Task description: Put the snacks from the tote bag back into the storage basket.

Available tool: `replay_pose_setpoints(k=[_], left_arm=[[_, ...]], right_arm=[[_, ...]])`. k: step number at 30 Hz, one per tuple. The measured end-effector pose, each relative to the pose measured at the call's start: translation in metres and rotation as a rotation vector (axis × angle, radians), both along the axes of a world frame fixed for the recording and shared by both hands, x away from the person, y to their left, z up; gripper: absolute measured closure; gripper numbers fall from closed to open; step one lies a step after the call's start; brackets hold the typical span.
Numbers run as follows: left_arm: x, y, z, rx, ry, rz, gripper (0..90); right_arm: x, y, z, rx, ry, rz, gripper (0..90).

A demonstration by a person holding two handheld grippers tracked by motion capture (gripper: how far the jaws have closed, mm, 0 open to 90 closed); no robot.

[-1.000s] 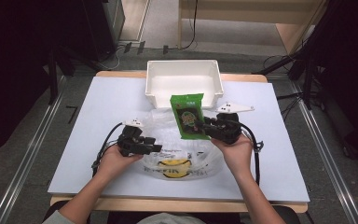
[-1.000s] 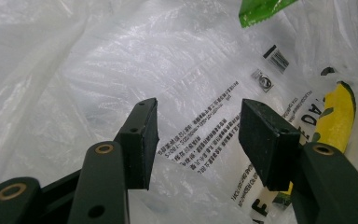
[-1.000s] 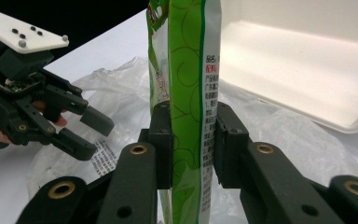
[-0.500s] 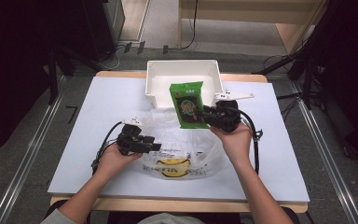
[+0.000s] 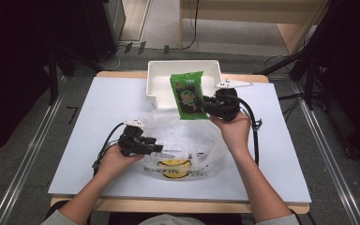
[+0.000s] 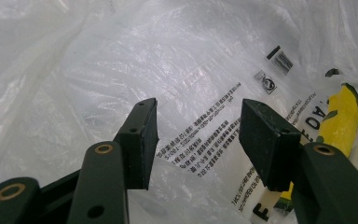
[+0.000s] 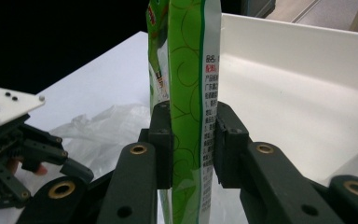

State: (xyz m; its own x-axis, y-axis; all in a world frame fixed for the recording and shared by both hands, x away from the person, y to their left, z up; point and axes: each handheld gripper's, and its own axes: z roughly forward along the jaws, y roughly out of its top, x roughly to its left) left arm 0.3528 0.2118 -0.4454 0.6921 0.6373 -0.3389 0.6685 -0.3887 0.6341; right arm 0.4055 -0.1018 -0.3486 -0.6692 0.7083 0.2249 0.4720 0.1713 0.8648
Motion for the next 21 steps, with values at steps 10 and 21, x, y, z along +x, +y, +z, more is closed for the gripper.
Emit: replay_pose_setpoints(k=[10, 21], left_arm=[[0.000, 0.000, 0.000, -0.003, 0.000, -0.003, 48.1], [0.001, -0.002, -0.002, 0.003, 0.009, -0.013, 48.1]], right_arm=[[0.025, 0.007, 0.005, -0.011, 0.009, -0.016, 74.1], [0.048, 0.013, 0.008, -0.048, 0.015, -0.049, 74.0]])
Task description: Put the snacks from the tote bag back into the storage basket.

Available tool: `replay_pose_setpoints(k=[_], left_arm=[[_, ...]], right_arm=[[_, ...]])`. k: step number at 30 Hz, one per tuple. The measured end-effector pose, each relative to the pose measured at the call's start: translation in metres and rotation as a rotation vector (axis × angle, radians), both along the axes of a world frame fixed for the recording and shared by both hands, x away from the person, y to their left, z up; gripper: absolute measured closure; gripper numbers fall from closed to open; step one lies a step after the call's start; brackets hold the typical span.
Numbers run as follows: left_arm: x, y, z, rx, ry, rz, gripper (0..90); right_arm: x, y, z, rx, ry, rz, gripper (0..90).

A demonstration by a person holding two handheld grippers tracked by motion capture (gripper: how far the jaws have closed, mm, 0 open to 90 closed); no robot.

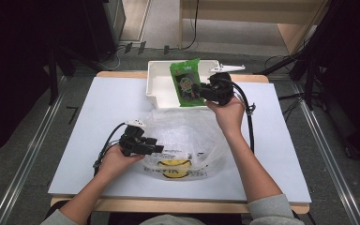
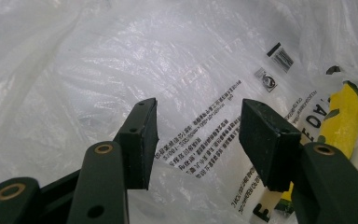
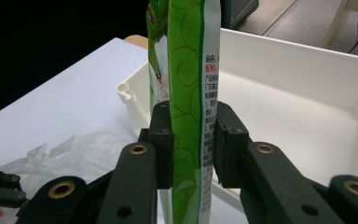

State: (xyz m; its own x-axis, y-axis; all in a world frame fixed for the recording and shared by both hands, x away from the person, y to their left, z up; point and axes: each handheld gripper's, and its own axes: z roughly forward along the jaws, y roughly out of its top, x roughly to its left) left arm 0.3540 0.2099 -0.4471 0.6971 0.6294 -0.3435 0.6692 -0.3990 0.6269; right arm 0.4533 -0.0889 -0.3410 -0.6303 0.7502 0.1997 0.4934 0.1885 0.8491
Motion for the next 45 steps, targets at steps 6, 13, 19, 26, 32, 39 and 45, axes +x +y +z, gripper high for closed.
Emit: replay_pose_setpoints(k=[6, 13, 19, 26, 32, 39, 45], left_arm=[[0.001, 0.000, -0.001, -0.007, 0.002, -0.005, 48.1], [0.001, 0.000, -0.001, -0.013, 0.008, -0.007, 48.1], [0.001, 0.002, 0.000, -0.023, 0.008, -0.005, 48.1], [0.001, 0.001, 0.000, -0.020, 0.009, -0.008, 48.1], [0.001, 0.001, 0.000, -0.025, 0.011, -0.008, 48.1], [0.001, 0.002, 0.000, -0.028, 0.012, -0.010, 48.1], [0.001, 0.001, 0.000, -0.016, 0.010, -0.015, 48.0]], right_arm=[[0.015, 0.002, 0.005, -0.009, -0.008, -0.019, 74.1], [0.029, 0.008, 0.006, 0.002, -0.017, -0.037, 74.1], [0.047, 0.013, 0.003, -0.028, -0.016, -0.059, 74.1], [0.066, 0.018, -0.002, -0.042, -0.003, -0.085, 74.1], [0.084, 0.022, -0.010, -0.043, 0.016, -0.104, 74.1], [0.102, 0.029, -0.018, -0.015, 0.025, -0.122, 74.1], [0.115, 0.034, -0.027, 0.005, 0.009, -0.155, 74.0]])
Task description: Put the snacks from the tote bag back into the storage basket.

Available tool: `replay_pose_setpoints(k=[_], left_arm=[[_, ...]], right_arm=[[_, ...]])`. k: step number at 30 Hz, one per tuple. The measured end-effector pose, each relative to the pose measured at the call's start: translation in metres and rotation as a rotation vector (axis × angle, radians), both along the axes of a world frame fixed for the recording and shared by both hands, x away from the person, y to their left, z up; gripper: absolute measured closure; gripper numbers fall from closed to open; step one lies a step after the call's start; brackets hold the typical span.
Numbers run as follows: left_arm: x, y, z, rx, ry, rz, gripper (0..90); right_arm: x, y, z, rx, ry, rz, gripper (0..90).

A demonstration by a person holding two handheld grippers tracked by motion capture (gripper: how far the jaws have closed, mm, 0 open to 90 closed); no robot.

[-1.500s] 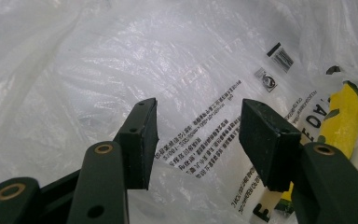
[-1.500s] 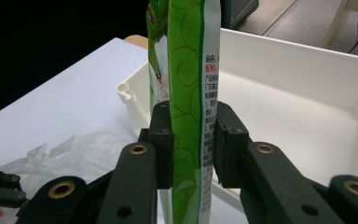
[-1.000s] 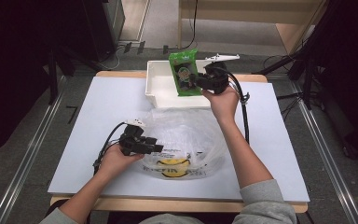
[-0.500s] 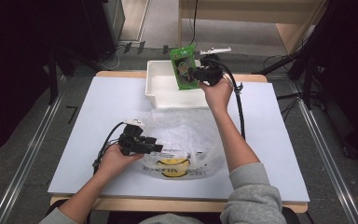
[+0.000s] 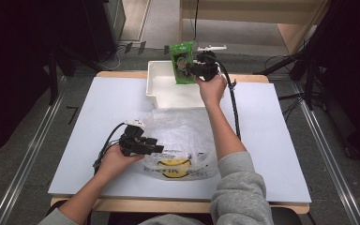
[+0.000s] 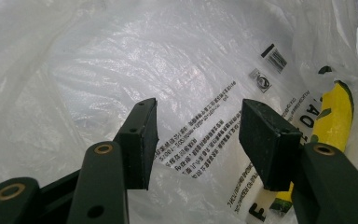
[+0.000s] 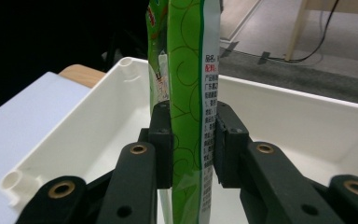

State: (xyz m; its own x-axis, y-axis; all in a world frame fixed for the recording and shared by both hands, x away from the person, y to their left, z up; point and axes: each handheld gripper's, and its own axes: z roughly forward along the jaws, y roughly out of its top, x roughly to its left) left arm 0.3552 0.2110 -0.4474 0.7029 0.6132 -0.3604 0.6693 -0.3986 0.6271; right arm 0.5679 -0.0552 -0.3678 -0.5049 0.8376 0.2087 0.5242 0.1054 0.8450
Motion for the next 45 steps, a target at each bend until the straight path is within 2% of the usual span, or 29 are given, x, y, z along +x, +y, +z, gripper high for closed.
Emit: replay_pose_setpoints(k=[3, 9, 14, 15, 16, 17, 22, 28, 36, 39, 45], left_arm=[[0.000, 0.000, 0.000, -0.006, 0.002, -0.001, 48.0], [0.000, 0.000, 0.000, -0.008, 0.002, -0.001, 48.1], [0.000, 0.000, -0.001, -0.006, 0.005, -0.002, 48.1], [0.000, 0.000, -0.001, -0.006, 0.004, -0.003, 48.1], [0.000, 0.000, -0.001, -0.006, 0.004, -0.003, 48.1], [0.000, 0.000, 0.000, -0.008, 0.001, -0.001, 48.1], [0.001, 0.001, 0.000, -0.012, 0.003, -0.003, 48.1], [0.000, 0.001, 0.000, -0.012, 0.001, -0.003, 48.1], [0.000, 0.000, 0.000, -0.010, 0.000, -0.004, 48.1], [0.000, 0.001, 0.000, -0.010, 0.000, -0.004, 48.1], [0.001, 0.000, -0.001, -0.013, 0.003, -0.004, 48.1]], right_arm=[[0.006, -0.003, -0.005, 0.040, 0.015, -0.011, 74.0], [0.018, -0.011, -0.020, 0.078, 0.054, -0.044, 74.1], [0.021, -0.009, -0.026, 0.058, 0.057, -0.052, 74.1], [0.024, -0.005, -0.026, 0.033, 0.068, -0.039, 74.1], [0.024, -0.005, -0.026, 0.033, 0.068, -0.039, 74.1], [0.025, 0.000, -0.024, 0.001, 0.056, -0.036, 74.0], [0.031, 0.008, -0.021, -0.023, 0.049, -0.030, 74.0], [0.036, 0.012, -0.026, -0.022, 0.063, -0.029, 74.0], [0.040, 0.018, -0.036, -0.050, 0.071, -0.024, 73.8], [0.041, 0.017, -0.038, -0.032, 0.079, -0.020, 73.8], [0.042, 0.016, -0.040, -0.034, 0.085, -0.008, 73.3]])
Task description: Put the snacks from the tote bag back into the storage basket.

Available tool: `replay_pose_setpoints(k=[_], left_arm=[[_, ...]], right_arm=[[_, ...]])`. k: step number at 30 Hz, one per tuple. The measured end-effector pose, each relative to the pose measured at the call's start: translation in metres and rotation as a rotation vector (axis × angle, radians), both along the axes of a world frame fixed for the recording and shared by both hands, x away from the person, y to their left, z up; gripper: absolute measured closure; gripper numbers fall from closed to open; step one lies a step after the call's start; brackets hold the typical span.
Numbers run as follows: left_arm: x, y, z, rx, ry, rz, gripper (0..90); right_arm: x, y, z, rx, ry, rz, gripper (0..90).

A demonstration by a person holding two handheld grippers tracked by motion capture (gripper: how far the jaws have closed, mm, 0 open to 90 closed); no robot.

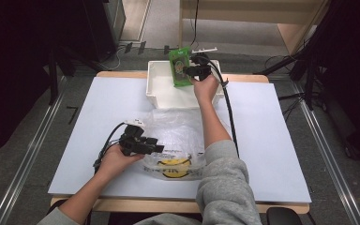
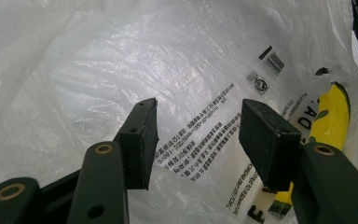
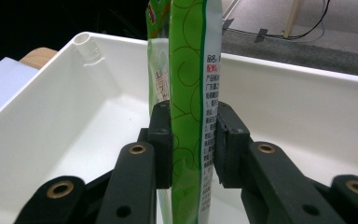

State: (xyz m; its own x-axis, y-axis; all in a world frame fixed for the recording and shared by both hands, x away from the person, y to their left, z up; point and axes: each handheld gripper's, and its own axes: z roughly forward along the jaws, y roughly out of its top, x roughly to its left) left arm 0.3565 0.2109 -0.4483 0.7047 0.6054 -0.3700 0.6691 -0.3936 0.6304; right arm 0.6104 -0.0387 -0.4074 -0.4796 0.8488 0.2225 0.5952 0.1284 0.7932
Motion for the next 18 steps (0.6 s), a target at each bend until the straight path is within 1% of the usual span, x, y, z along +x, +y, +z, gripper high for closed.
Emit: replay_pose_setpoints(k=[2, 6, 11, 14, 16, 18], left_arm=[[0.0003, 0.0000, -0.0004, -0.001, 0.001, 0.000, 48.1], [0.0005, 0.0003, -0.0004, -0.004, 0.006, 0.005, 48.1], [-0.0002, 0.0004, 0.0002, 0.004, 0.001, 0.004, 48.1], [-0.0006, 0.0000, 0.0003, 0.000, 0.000, 0.001, 48.1], [-0.0012, -0.0006, 0.0002, 0.003, 0.002, -0.002, 48.1], [-0.0015, -0.0004, 0.0006, 0.004, 0.000, -0.004, 48.1]], right_arm=[[0.0001, -0.0001, -0.0009, -0.004, 0.003, 0.004, 73.3], [0.0013, -0.0013, -0.0028, 0.009, 0.015, 0.006, 73.8], [0.0043, -0.0016, -0.0023, -0.005, 0.020, 0.008, 73.3], [0.0040, -0.0027, -0.0045, -0.001, 0.038, 0.007, 72.7], [0.0033, -0.0027, -0.0068, -0.002, 0.047, 0.019, 72.6], [0.0021, -0.0020, -0.0074, -0.013, 0.038, 0.024, 72.5]])
